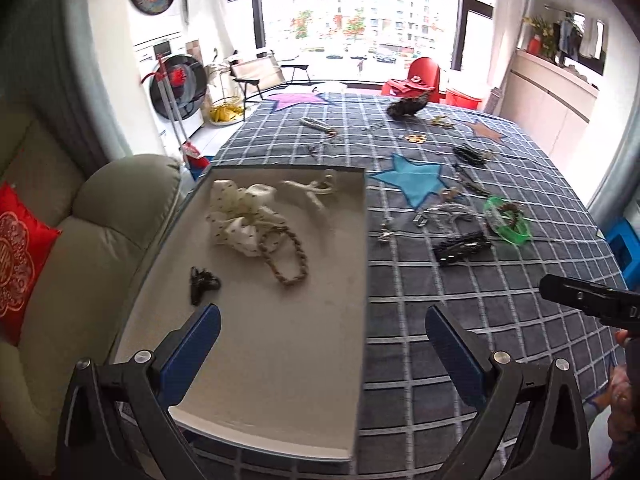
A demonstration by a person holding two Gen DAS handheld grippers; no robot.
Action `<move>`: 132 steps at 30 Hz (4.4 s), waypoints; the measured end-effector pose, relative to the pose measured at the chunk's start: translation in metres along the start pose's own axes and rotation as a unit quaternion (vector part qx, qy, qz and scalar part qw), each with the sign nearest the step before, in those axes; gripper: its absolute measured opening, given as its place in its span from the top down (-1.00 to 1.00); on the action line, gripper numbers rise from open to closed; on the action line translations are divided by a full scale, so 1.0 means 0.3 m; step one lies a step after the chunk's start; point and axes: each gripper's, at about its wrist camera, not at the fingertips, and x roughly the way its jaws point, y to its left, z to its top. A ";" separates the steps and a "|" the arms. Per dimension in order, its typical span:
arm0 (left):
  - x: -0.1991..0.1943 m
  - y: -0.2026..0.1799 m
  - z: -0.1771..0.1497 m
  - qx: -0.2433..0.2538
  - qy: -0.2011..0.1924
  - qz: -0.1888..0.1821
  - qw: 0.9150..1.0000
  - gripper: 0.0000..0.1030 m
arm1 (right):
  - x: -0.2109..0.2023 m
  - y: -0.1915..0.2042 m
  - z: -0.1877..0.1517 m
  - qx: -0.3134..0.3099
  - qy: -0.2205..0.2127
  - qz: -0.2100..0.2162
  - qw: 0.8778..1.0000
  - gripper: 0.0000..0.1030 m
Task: Organize jewelry
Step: 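Withdraw both tools from the tray back over the table, then grasp the black rhinestone barrette with the left tool while the right tool grasps the green bangle, then carry the barrette with the left tool while the right tool carries the bangle to the tray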
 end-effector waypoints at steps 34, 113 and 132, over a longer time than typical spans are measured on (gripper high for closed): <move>0.202 -0.394 0.093 0.118 0.027 -0.031 0.992 -0.99 | -0.028 -0.327 0.118 0.042 -0.004 -0.059 0.997 -0.69; 0.061 -0.277 0.047 0.051 0.014 -0.143 0.988 0.83 | -0.079 -0.159 0.100 -0.004 -0.015 -0.055 0.998 0.87; -0.042 0.070 0.076 -0.030 -0.039 -0.116 0.992 0.83 | -0.042 0.200 0.130 -0.095 -0.013 -0.020 0.995 0.87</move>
